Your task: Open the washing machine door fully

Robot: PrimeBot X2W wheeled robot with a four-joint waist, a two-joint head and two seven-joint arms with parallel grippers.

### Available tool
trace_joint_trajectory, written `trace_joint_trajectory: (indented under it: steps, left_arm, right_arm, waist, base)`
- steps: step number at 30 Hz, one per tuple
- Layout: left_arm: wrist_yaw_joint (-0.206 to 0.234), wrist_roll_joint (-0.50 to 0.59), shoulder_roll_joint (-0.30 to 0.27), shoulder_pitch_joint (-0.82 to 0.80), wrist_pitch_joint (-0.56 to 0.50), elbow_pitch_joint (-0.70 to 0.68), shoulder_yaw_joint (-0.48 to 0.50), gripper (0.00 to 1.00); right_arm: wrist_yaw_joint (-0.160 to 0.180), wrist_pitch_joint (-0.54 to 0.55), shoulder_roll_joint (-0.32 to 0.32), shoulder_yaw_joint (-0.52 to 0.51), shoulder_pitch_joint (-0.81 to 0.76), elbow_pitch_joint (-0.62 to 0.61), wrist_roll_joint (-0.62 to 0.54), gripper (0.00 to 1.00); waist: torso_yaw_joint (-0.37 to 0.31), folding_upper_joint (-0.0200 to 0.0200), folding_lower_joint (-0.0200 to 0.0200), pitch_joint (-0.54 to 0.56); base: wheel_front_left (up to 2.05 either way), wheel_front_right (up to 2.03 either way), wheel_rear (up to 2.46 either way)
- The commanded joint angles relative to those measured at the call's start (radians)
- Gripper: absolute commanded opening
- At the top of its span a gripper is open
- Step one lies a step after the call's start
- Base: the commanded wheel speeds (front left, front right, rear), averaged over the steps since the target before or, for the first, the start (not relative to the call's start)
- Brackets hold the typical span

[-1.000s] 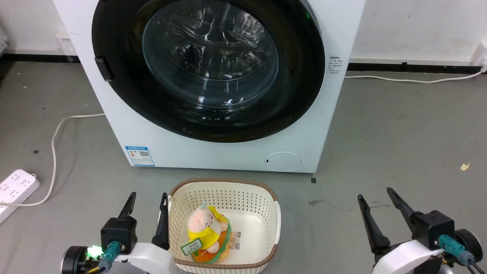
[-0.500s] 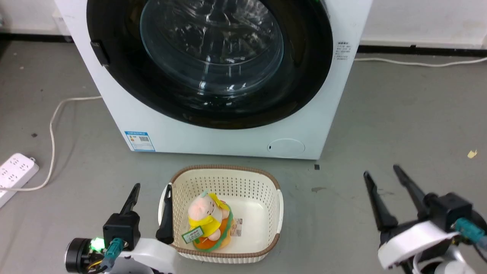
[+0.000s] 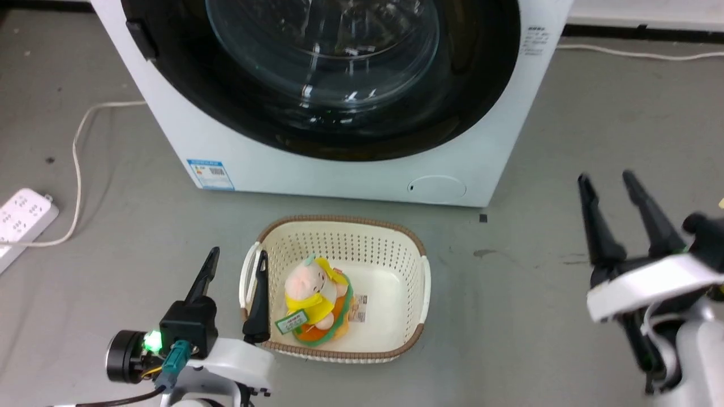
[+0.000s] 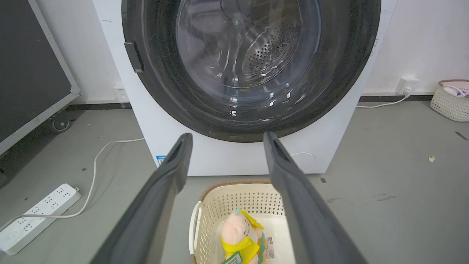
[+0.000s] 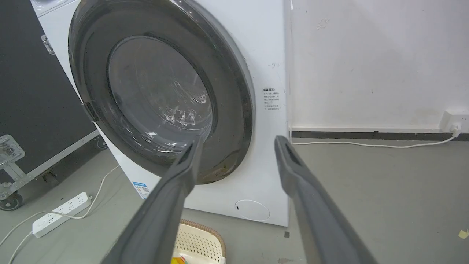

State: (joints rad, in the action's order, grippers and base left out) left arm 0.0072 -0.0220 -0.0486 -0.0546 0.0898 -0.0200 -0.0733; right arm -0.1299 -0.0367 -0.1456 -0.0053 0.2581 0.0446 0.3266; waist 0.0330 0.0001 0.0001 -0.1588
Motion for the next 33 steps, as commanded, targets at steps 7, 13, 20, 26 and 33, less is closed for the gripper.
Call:
trace_joint_trajectory:
  steps: [7, 13, 20, 26, 33]
  left_arm:
    - [0.014, -0.015, -0.001, -0.043, 0.027, -0.012, -0.025, 1.0]
    - [0.02, -0.021, -0.001, -0.06, 0.039, -0.016, -0.038, 1.0]
    - [0.026, -0.029, -0.001, -0.082, 0.054, -0.02, -0.056, 1.0]
    - [0.034, -0.039, -0.001, -0.098, 0.067, -0.029, -0.07, 1.0]
    - [0.041, -0.046, -0.001, -0.112, 0.079, -0.039, -0.082, 1.0]
  right_arm:
    - [0.0, 0.043, -0.007, -0.056, 0.175, 0.074, 0.152, 0.0]
    - [0.0, 0.113, 0.019, -0.116, 0.293, 0.181, 0.267, 0.0]
    - [0.0, 0.18, 0.014, -0.159, 0.449, 0.289, 0.336, 0.0]
    - [0.0, 0.213, 0.001, -0.197, 0.572, 0.37, 0.386, 0.0]
    - [-0.001, 0.295, 0.005, -0.235, 0.684, 0.454, 0.471, 0.0]
  waist:
    - [0.032, -0.0001, -0.0001, -0.057]
    - [0.046, -0.0001, -0.0001, -0.089]
    - [0.063, -0.0001, -0.0001, -0.129]
    - [0.08, -0.0001, -0.0001, -0.164]
    - [0.094, -0.0001, -0.0001, -0.198]
  base:
    - [0.0, 0.0, 0.0]
    - [0.0, 0.0, 0.0]
    - [0.0, 0.0, 0.0]
    - [0.0, 0.0, 0.0]
    - [0.0, 0.0, 0.0]
